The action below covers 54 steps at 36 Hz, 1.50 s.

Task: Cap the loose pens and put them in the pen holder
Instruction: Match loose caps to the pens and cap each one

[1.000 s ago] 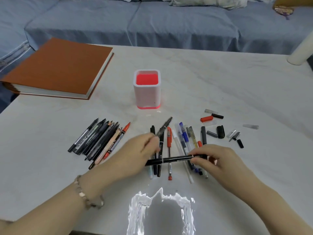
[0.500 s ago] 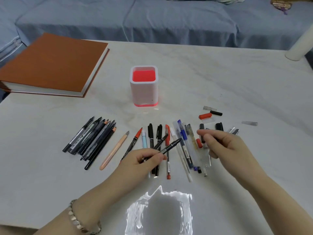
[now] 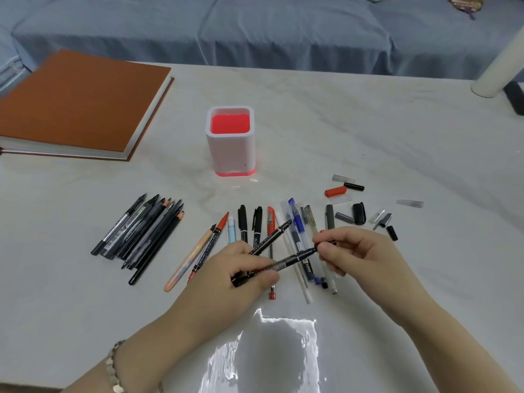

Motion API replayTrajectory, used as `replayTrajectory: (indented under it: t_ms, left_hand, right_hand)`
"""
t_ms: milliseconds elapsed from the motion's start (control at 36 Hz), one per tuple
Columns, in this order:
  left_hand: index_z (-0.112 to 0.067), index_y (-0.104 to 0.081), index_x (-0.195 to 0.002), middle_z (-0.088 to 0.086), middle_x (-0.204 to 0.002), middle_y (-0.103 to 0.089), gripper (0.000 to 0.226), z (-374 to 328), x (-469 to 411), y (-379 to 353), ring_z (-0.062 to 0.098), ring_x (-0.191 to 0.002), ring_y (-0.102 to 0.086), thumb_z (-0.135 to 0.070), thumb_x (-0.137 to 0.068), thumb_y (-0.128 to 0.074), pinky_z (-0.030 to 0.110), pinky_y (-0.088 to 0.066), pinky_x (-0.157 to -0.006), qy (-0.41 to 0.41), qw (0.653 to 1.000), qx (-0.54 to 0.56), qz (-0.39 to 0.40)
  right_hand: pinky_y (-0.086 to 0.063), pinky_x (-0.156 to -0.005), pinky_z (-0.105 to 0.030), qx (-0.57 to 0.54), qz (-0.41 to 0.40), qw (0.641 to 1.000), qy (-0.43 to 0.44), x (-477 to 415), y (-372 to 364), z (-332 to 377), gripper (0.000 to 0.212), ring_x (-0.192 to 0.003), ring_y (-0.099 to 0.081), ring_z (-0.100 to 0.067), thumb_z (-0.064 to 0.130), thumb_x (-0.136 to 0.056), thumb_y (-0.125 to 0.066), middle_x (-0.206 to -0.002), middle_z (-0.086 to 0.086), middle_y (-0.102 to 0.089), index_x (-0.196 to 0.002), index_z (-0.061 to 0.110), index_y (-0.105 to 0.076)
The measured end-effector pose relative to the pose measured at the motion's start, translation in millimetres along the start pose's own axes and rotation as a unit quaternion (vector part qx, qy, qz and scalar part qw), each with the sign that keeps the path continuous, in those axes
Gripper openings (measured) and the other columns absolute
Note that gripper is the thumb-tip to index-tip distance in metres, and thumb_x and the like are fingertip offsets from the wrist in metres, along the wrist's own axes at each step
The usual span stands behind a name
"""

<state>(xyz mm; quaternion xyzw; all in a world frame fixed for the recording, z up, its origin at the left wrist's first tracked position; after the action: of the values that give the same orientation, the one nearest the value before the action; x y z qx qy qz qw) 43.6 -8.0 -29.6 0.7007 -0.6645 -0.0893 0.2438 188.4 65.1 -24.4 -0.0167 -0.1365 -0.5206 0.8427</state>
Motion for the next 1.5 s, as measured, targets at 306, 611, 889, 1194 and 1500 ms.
replayTrajectory:
  t_ms: [306, 611, 889, 1194, 1500]
  left_hand:
    - [-0.027, -0.072, -0.078, -0.020, -0.080, -0.049, 0.019, -7.2, 3.9, -8.6, 0.003, -0.071, -0.051, -0.037, -0.076, -0.056, 0.008, -0.036, -0.062, -0.057, 0.998, -0.018, -0.011]
    - [-0.028, -0.066, -0.083, -0.013, -0.077, -0.040, 0.022, 4.1, -10.6, -10.2, -0.002, -0.069, -0.046, -0.043, -0.085, -0.051, 0.012, -0.031, -0.058, -0.010, 0.997, -0.077, -0.006]
    - [-0.016, -0.063, -0.088, -0.003, -0.094, -0.042, 0.024, 41.7, -41.4, 21.8, 0.019, -0.088, -0.053, -0.038, -0.085, -0.055, 0.027, -0.042, -0.072, 0.066, 0.949, -0.270, -0.149]
    - [-0.013, -0.059, -0.075, 0.003, -0.104, -0.050, 0.042, 33.2, -55.1, 3.0, 0.019, -0.079, -0.056, -0.054, -0.082, -0.051, 0.027, -0.042, -0.062, 0.083, 0.929, -0.347, -0.097]
    - [-0.016, -0.030, -0.045, 0.032, -0.092, -0.060, 0.047, 48.2, -60.8, -1.8, 0.019, -0.042, -0.033, -0.034, -0.081, -0.056, 0.024, -0.029, -0.047, 0.141, 0.955, -0.257, -0.048]
  right_hand:
    - [-0.041, -0.049, -0.011, -0.017, 0.062, 0.998, -0.009, 6.7, -16.6, -9.3, 0.019, -0.045, -0.051, -0.003, -0.003, -0.082, -0.058, -0.048, 0.003, -0.060, -0.075, 0.011, -0.068]
    - [-0.041, -0.064, -0.008, 0.265, 0.136, 0.953, 0.055, 6.5, -34.2, -7.4, 0.028, -0.069, -0.058, 0.004, 0.019, -0.082, -0.063, -0.067, 0.030, -0.063, -0.070, 0.045, -0.062]
    - [-0.039, -0.062, -0.007, 0.276, -0.242, 0.926, 0.087, 11.5, 39.1, -5.4, 0.012, -0.070, -0.056, 0.003, 0.018, -0.081, -0.063, -0.065, 0.017, -0.063, -0.075, 0.029, -0.065]
    - [-0.036, -0.079, -0.024, 0.440, -0.184, 0.876, 0.074, -3.5, 6.1, -19.5, 0.032, -0.097, -0.051, -0.018, 0.036, -0.085, -0.057, -0.096, 0.003, -0.060, -0.112, 0.019, -0.060]
    - [-0.031, -0.074, -0.009, 0.390, -0.105, 0.907, 0.118, 4.7, -21.0, -21.8, 0.018, -0.085, -0.045, -0.004, 0.021, -0.085, -0.057, -0.092, 0.007, -0.062, -0.100, 0.020, -0.066]
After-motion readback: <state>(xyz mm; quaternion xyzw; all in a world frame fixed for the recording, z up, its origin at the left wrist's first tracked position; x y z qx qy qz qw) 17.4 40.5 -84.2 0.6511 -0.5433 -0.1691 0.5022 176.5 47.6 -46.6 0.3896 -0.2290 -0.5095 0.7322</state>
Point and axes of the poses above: each hand's wrist, its own x-axis away from the middle knuckle, its own y-axis out of the back of the hand, z = x × y, the point moved 10 cm from there along -x, towards the middle knuckle
